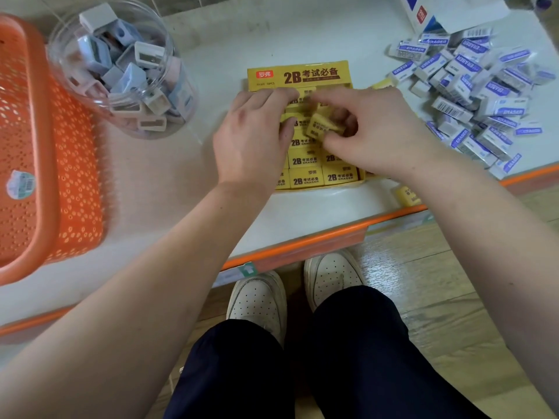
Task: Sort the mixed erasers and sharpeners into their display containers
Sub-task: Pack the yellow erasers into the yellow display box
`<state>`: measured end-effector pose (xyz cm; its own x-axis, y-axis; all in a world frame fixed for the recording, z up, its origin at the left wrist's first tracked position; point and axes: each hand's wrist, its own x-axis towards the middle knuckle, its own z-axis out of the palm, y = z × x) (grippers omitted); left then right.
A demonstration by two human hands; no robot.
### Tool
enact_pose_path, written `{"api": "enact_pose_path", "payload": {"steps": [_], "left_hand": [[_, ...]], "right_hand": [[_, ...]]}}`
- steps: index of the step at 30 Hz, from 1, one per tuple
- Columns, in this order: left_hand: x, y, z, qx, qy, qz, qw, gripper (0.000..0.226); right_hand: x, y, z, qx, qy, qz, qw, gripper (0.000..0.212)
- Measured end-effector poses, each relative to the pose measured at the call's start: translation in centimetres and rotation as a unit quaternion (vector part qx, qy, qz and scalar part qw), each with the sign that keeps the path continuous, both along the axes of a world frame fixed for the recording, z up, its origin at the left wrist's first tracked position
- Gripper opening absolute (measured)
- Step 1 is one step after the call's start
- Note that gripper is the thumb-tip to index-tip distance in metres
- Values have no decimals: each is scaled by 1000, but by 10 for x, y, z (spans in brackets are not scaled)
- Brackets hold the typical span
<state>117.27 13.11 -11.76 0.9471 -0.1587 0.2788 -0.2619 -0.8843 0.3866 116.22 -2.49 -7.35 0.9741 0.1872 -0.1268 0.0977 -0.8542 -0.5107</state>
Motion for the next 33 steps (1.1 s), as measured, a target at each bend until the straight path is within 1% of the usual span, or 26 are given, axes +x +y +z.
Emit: {"api": "enact_pose_path", "payload": {"steps": [2, 4, 6, 8, 9, 11, 12, 16, 17, 18, 20, 21, 23, 24, 26, 30, 33], "left_hand": [[0, 0, 0, -3, -3, -2, 1000, 28], [0, 0, -1, -4, -7, -6, 1000, 27], [-1, 1, -1, -5, -5, -9, 1000, 27], [-1, 2, -1, -8, 2, -11, 1000, 27], [-1, 2, -1, -8, 7, -12, 1000, 27], [-1, 2, 0, -8, 15, -14, 1000, 26], [-1, 2, 0, -6, 18, -14, 1000, 26], [-5, 4, 0, -1, 24, -15, 1000, 26], [-7, 6, 0, -1, 23, -19, 1000, 26], [-9, 7, 0, -1, 21, -23, 1000, 26], [-13, 9, 0, -2, 21, -25, 999, 26], [-15, 10, 0, -3, 19, -24, 1000, 25], [-22, 11, 1, -7, 10, -23, 1000, 24], [-25, 12, 1, -8, 3, -24, 1000, 23], [-33, 14, 0, -8, -9, -26, 1000, 21], [-49, 21, -2, -5, -35, -14, 999, 19], [-56, 25, -3, -9, -42, 1, 999, 20]], "right_hand": [[2, 1, 5, -40, 29, 36, 998, 35], [5, 2, 6, -48, 38, 30, 998, 26], [3, 4, 3, -22, 37, 0, 999, 18], [0, 4, 0, 29, 32, -49, 998, 6], [-2, 4, 0, 53, 28, -72, 996, 3], [-5, 2, 1, 70, 17, -97, 993, 12], [-5, 1, 0, 58, 11, -97, 994, 13], [-5, -5, 3, -57, -25, -28, 998, 8], [-4, -7, 5, -65, -18, -4, 998, 12], [-5, -10, 8, -60, 3, 23, 998, 24], [-9, -12, 14, -46, 74, 87, 992, 44], [-11, -12, 15, -58, 98, 119, 986, 48], [-16, -9, 13, -96, 96, 159, 978, 45], [-17, -8, 11, -105, 79, 161, 978, 40], [-20, -8, 8, -98, 41, 129, 986, 36], [-22, -11, 6, -70, -37, 30, 996, 36], [-22, -6, -1, -86, -78, 4, 993, 37]]}}
